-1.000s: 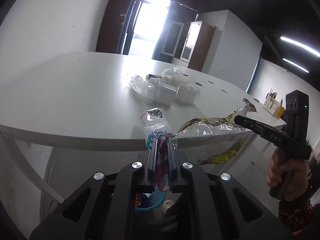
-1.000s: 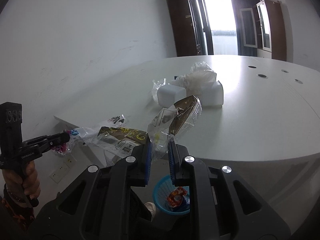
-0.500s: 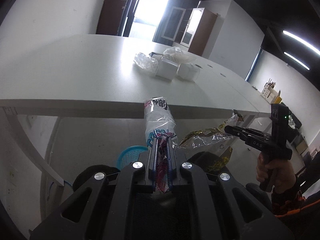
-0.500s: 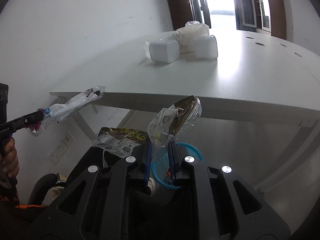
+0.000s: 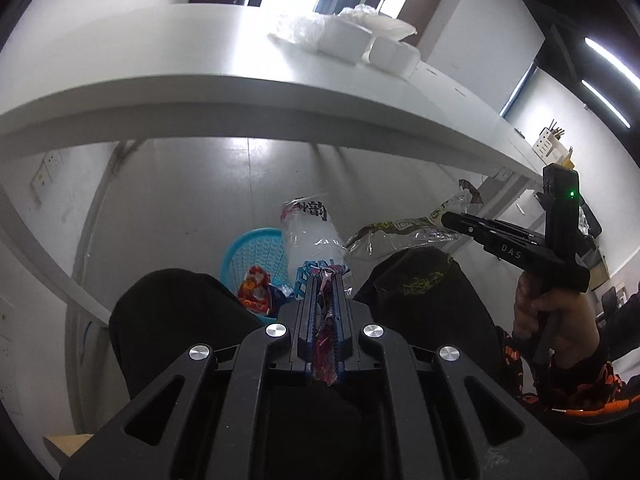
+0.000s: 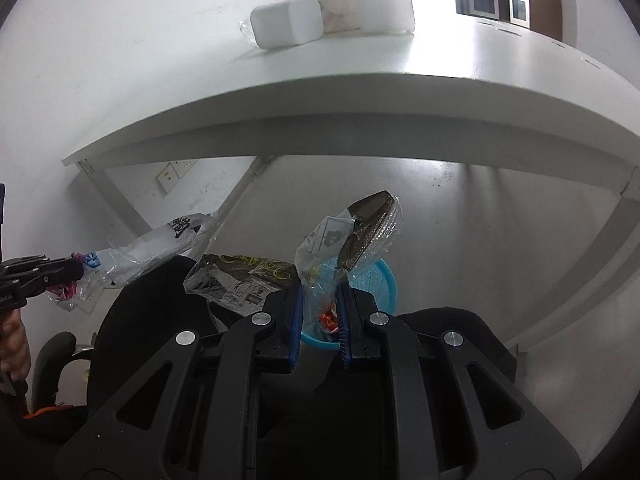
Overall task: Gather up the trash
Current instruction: 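Carry both held wrappers down over the blue wastebasket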
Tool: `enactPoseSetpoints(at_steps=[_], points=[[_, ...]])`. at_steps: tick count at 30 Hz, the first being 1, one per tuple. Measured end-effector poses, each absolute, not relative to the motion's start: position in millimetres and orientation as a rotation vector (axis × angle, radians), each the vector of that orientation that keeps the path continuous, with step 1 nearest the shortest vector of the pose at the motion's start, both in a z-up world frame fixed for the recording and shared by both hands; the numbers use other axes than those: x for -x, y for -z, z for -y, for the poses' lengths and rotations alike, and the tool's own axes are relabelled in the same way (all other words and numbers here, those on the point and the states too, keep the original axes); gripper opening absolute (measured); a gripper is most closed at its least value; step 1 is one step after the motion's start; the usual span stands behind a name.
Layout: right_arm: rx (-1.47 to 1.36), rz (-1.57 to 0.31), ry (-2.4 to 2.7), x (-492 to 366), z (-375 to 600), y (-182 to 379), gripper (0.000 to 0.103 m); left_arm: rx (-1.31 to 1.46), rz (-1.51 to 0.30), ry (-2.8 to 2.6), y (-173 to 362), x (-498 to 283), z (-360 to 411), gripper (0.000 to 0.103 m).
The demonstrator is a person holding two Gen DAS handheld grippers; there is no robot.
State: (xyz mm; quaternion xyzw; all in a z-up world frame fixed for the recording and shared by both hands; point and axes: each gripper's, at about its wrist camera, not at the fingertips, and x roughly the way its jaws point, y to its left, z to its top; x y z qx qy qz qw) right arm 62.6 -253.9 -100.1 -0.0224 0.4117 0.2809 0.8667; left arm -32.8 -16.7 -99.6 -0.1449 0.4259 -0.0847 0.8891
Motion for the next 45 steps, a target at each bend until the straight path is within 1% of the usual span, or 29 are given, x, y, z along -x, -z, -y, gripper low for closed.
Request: enactPoseSetpoints(at_steps=[10, 16, 22, 32, 41, 45], points=[[0.082, -0.987, -0.55, -97.9, 231.1, 152.0, 0.014, 0.309, -0.986, 0.134, 157.8, -20.4, 21.5, 0.006], [0.121, -1.027, -0.526, -122.8, 208.6, 177.9, 0.014, 0.335, -1.066, 0.067, 197.4, -68.0, 17.3, 0.006], [0.165, -1.091, -0.513, -136.9, 192.2, 208.0, 0.014, 0.322, -1.084, 0.014, 208.6, -94.1, 20.0, 0.006], [0.217, -1.154, -0.477, -165.0, 168.6, 237.0, 0.014, 0.335, -1.194, -0.031, 254.5, -140.6, 9.2, 0.006], [0.215, -1.278, -0.466, -191.8, 150.9, 280.1, 0.014, 0.42, -1.242, -0.054, 280.2, -159.9, -1.3, 0.006], [0.251, -1.299, -0.447, -202.9, 138.0, 301.8, 0.014, 0.456, -1.265, -0.062, 291.5, -169.7, -1.4, 0.006]])
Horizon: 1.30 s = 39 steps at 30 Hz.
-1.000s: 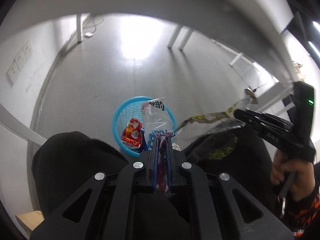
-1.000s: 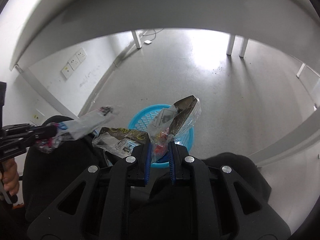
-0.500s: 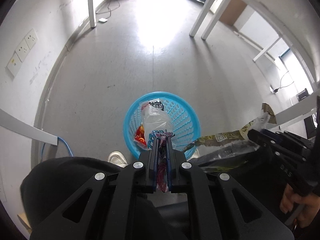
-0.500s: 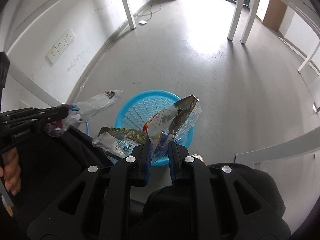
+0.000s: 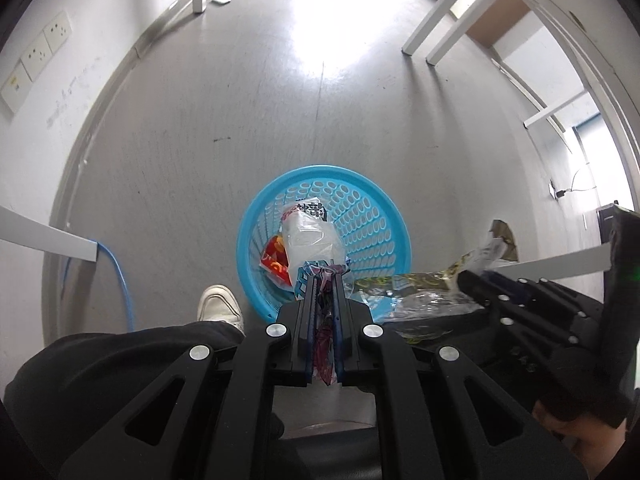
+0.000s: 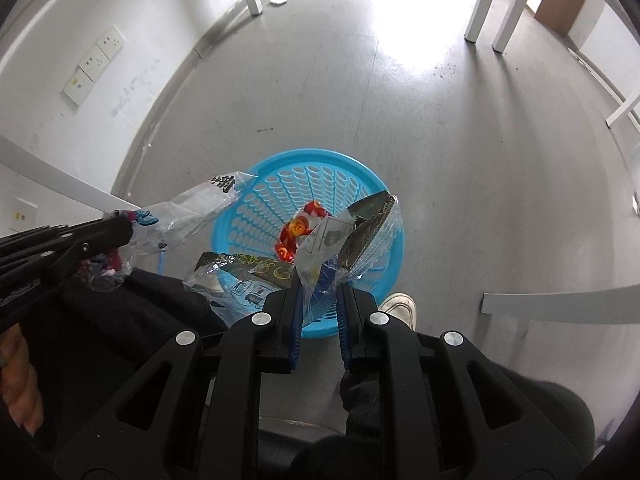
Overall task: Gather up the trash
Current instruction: 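Carry both held wrappers down over the blue wastebasket, then open both grippers to drop the wrappers into the wastebasket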
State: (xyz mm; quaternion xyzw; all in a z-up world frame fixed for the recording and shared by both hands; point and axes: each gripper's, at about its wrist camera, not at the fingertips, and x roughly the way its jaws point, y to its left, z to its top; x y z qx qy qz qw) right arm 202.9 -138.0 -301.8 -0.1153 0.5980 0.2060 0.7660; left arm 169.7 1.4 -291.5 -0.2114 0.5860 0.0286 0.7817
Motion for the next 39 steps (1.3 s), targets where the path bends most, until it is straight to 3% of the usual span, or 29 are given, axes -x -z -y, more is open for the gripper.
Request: enactPoseSetpoints(at_steps=[27, 28, 30, 31, 39], points=[[0.28, -1.589, -0.279, -284.1, 117.8, 433.7, 0.018, 0.689, -1.501, -0.103, 406.2, -250.2, -19.3, 0.006], [0.275, -1.587, -0.278, -285.4, 117.7, 433.9, 0.023, 0.708, -1.503, -0.101, 408.2, -250.5, -20.1, 0.008], [0.265, -1.584, -0.272, -285.8, 118.3, 434.1, 0.035, 0.737, -1.5, -0.092, 410.9, -249.6, -21.6, 0.027], [0.261, -1.581, -0.269, -286.6, 118.6, 433.7, 0.041, 0.736, -1.488, -0.102, 410.6, -250.3, -23.4, 0.049], [0.235, -1.571, -0.276, -284.3, 121.3, 427.5, 0.052, 0.702, -1.456, -0.142, 401.0, -242.7, -21.8, 0.052]])
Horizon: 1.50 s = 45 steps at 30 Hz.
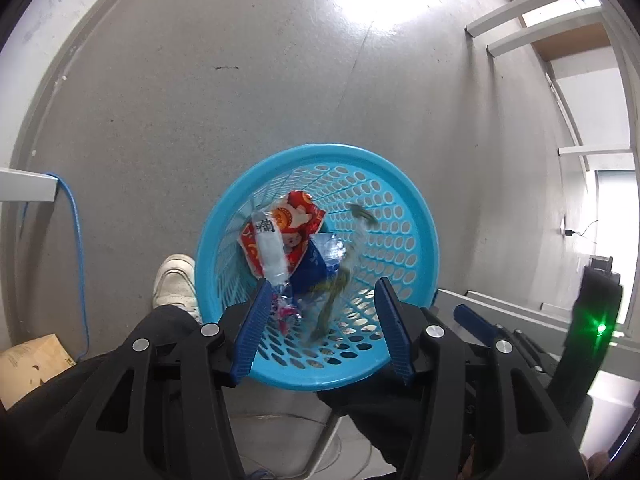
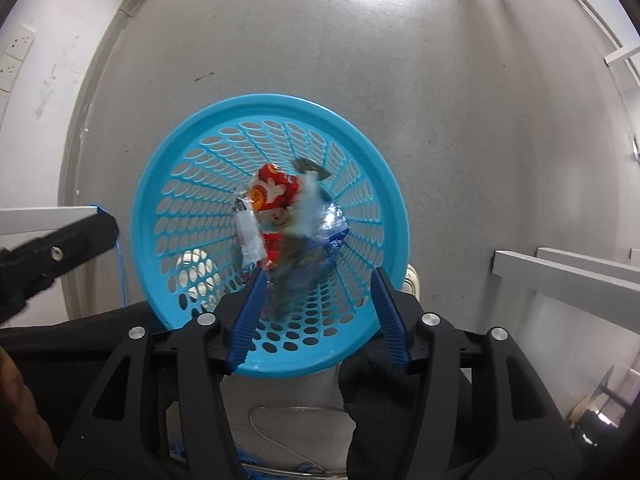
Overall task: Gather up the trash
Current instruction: 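Open both grippers to drop the wrappers into the wastebasket, then raise both grippers back up toward the foam boxes and plastic on the table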
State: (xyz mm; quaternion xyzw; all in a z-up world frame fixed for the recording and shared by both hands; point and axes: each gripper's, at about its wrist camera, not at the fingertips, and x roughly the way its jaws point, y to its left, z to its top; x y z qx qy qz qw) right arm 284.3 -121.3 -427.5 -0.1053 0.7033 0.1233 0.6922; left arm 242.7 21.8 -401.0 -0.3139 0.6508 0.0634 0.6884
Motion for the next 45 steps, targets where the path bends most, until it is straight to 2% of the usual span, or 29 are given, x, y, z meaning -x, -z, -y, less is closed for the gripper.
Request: enactPoseSetpoints(at_steps=[13, 20, 29, 34, 45], points=[[0.234, -1.435, -0.312, -243.4, 129.7, 367.4, 0.057, 0.523, -1.358, -0.199, 346.2, -203.9, -16.9, 0.052], [0.235, -1.316, -0.399, -204.0, 139.0, 317.6, 0.068, 0.473, -1.206, -0.189, 300.3, -161.3, -12.4, 0.052], [0.207, -1.177, -0.465, -146.9, 158.8, 251.2, 0.076, 0.359, -1.018, -0.199, 231.9, -95.5, 11.9, 0.055], [0.149, -1.153, -0.5, -119.2, 183.1, 222.6, 0.077, 0.449, -1.027, -0.171, 215.0, -72.1, 5.6, 0.056], [0.035, -0.96, -0.583, -73.4, 224.1, 140.9, 0.083, 0.347, -0.779, -0.124, 125.6, -14.4, 15.8, 0.056]])
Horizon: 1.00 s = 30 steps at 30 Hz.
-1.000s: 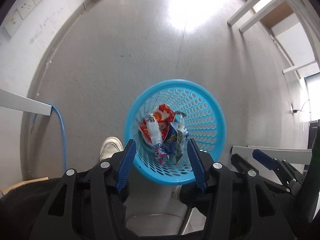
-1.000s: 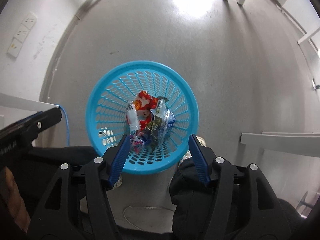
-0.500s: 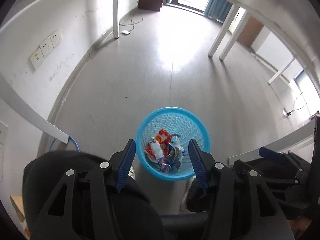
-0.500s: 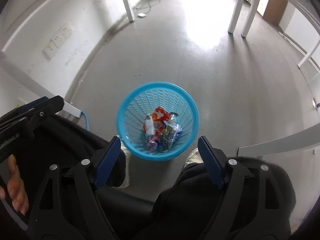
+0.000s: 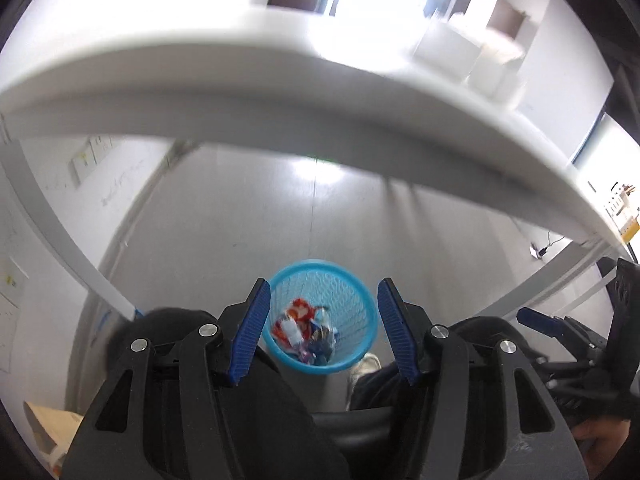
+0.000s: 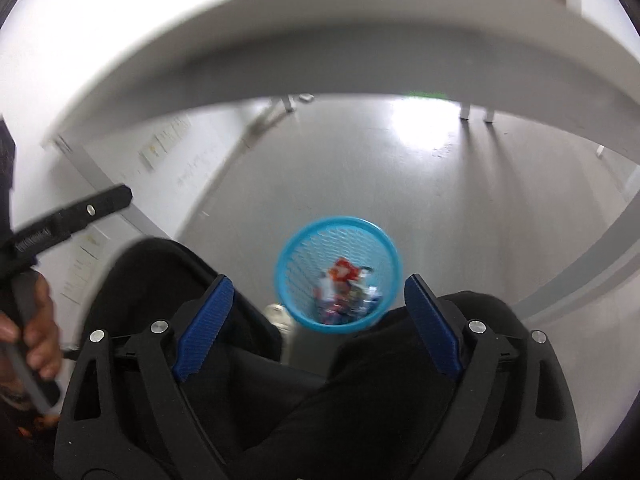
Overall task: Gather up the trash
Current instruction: 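Raise both grippers back up toward the foam boxes and plastic on the table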
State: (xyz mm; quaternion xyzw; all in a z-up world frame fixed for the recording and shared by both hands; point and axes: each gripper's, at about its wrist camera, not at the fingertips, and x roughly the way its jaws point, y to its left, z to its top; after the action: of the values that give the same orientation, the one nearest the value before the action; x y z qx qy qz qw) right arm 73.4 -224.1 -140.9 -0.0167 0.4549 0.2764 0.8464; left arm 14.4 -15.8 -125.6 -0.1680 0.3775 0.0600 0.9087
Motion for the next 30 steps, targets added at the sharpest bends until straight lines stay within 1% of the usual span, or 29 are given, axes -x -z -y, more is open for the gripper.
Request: enactPoseSetpoints(at_steps=[7, 12, 17, 25, 30], points=[[-0.019, -0.813, -0.626, -65.0, 232.5, 76.1, 0.084, 0.317, -0.655, -0.162, 83.4, 11.4, 6.1, 0.056], [-0.023, -0.692, -0.625, -70.0, 228.7, 31.9, 0.086, 0.262, -0.538, -0.144, 39.3, 17.7, 21.2, 0.059], [-0.045, -0.617, -0.623, -90.3, 226.7, -1.2, 0.086, 0.248, -0.444, -0.095, -1.5, 0.0, 28.0, 0.061], [-0.041, -0.533, -0.568, -130.7, 225.3, -35.5, 0.086, 0.264, -0.388, -0.105, -30.6, -42.4, 17.1, 0.061], [-0.057, -0.532, -0.555, -157.0, 224.8, -36.5, 0.086, 0.28, -0.426, -0.12, -24.4, -71.8, 3.7, 0.061]])
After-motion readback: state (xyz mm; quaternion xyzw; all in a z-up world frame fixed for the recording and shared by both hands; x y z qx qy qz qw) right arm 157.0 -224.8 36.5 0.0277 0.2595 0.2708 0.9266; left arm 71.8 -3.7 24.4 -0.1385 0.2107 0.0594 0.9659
